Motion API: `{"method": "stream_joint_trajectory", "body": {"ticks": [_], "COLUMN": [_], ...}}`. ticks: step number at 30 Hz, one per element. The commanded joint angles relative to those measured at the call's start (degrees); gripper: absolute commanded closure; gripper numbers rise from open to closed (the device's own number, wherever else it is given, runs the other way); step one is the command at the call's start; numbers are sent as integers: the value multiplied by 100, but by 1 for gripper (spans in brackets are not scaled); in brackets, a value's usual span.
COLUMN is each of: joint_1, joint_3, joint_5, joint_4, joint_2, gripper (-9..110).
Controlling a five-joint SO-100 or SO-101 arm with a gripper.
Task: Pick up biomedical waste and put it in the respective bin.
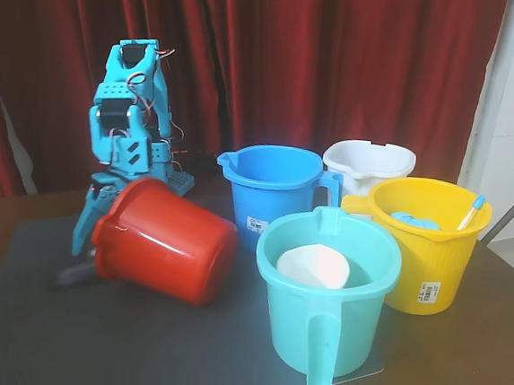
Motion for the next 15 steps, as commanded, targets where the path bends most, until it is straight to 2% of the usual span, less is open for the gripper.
{"method": "stream_joint_trajectory", "body": {"ticks": [1, 15], "joint_1": [-70, -9], "joint_3": [-193, -185], "joint_5": [53, 9], "joint_4": [176, 378], "joint_2": [396, 439], "gripper": [65, 65]}}
